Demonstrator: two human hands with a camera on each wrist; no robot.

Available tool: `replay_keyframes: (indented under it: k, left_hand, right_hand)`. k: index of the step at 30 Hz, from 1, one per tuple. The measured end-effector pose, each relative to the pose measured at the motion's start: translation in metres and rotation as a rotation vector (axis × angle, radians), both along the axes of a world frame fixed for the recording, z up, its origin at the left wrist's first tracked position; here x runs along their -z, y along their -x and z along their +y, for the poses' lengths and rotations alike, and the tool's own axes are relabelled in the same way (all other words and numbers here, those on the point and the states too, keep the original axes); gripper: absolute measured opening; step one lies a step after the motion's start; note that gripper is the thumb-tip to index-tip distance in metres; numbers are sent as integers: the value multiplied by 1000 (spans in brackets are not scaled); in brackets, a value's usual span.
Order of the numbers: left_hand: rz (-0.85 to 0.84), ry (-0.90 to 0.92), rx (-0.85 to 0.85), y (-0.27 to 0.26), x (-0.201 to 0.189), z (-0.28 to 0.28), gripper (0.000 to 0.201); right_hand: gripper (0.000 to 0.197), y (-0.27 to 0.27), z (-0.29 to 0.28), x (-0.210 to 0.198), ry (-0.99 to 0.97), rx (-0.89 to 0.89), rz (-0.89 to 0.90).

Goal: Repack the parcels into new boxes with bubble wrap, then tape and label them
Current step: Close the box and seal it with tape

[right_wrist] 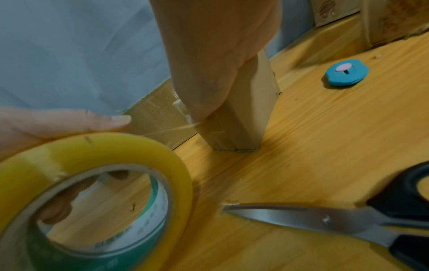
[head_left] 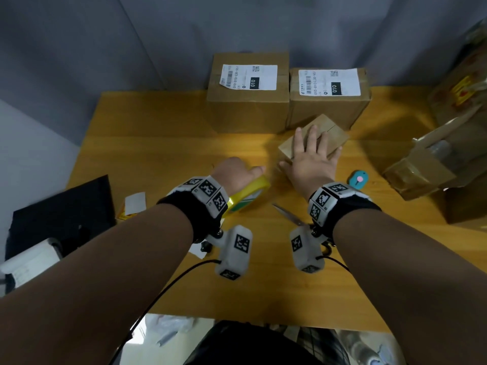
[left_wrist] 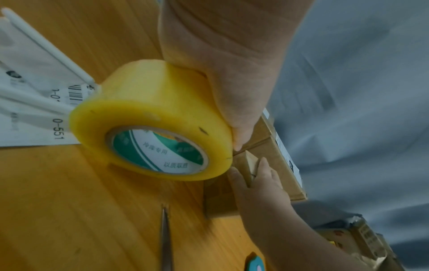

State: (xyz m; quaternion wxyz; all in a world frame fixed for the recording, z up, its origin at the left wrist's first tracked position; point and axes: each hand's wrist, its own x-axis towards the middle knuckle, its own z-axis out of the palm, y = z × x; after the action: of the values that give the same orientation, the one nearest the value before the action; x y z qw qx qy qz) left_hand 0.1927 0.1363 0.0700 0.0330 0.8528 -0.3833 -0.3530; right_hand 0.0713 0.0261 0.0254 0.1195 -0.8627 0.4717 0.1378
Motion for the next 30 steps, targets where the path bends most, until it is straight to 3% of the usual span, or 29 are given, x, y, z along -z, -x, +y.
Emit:
replay_keyframes:
  k: [5, 8, 11, 14, 17, 21, 26, 30]
  left_hand:
    - [-31, 41, 27, -2, 4, -2, 44]
    - [-68, 47, 36, -2, -1, 0, 63]
    - [-145, 100, 51, 2, 0, -1, 60]
    - [-350, 167, 128, 18, 0, -1, 55]
    - [-442, 308, 212, 39, 4, 0, 48]
    - [-466, 368, 306, 56, 11, -1, 39]
    - [-461, 308, 301, 54, 11, 5, 35]
    - [-468, 289, 303, 46, 9, 13, 34]
  right_hand:
    - [69, -1, 2, -4, -28, 2, 1]
    - [67, 8, -4, -15, -118, -25, 8]
    - [62, 29, -9, -33, -94, -87, -156]
    - [41, 56, -7, -40, 67, -136, -308]
    - [22, 85, 2, -35, -168, -190, -118]
    - [37, 112, 19, -12, -417, -312, 209]
    - [45, 120, 40, 10, -375, -352, 354]
    - [40, 110, 38, 11, -329, -305, 308]
